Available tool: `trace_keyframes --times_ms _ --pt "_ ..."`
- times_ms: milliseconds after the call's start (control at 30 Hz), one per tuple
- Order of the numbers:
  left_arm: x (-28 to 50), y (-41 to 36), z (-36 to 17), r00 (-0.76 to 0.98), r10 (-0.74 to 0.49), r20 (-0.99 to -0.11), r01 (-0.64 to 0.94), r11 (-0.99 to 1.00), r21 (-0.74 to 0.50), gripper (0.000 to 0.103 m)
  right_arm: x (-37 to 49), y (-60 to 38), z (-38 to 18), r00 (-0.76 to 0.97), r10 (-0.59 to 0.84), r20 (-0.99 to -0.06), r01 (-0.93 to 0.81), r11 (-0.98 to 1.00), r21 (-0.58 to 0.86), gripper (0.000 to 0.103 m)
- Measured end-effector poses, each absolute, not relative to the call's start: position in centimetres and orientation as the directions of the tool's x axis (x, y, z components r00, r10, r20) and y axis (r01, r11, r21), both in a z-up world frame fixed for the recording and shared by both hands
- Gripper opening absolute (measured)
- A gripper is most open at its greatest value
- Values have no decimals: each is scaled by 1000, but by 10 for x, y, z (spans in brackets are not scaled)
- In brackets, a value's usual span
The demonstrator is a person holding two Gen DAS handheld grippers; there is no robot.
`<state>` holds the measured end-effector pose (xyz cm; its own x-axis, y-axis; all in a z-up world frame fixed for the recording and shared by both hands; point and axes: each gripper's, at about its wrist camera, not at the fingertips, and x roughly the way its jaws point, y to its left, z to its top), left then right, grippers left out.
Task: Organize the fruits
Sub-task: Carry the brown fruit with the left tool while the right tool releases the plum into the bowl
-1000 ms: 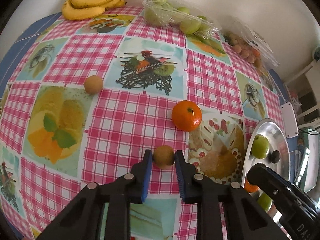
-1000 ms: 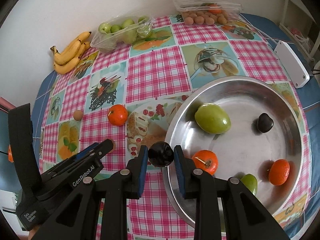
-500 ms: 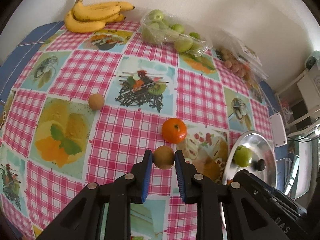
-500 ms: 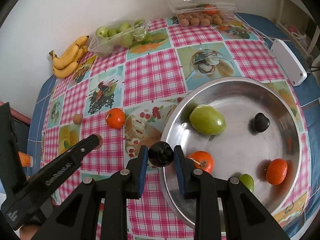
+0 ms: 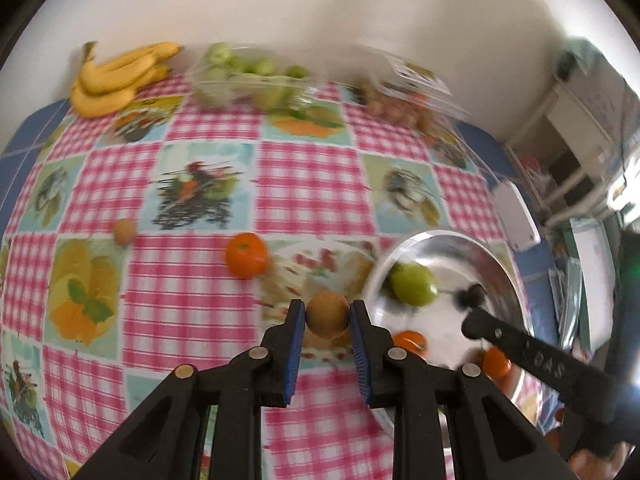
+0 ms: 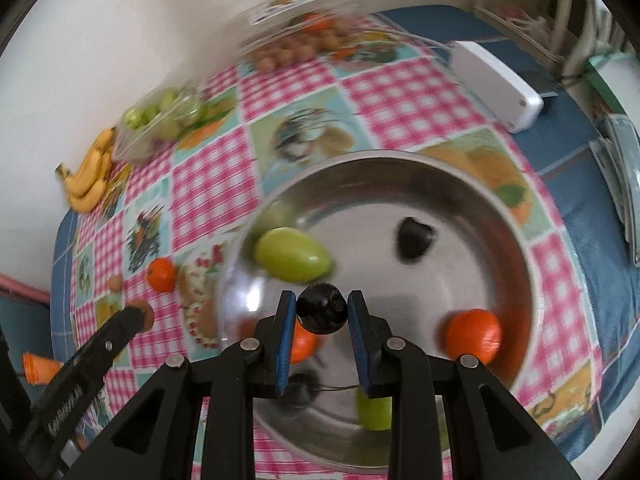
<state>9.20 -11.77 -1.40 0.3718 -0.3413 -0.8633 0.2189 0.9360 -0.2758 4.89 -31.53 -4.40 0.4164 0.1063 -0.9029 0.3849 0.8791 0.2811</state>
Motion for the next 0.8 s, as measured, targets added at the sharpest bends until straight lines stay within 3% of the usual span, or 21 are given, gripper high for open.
trace_keyframes --times_ms 333,800 --pt "71 -163 -18 329 -351 -877 342 910 -235 25 32 -351 -43 420 82 -904 451 845 287 28" --pt "67 -177 -41 242 -321 -916 356 907 -224 25 43 -334 -72 304 108 -946 421 876 235 28"
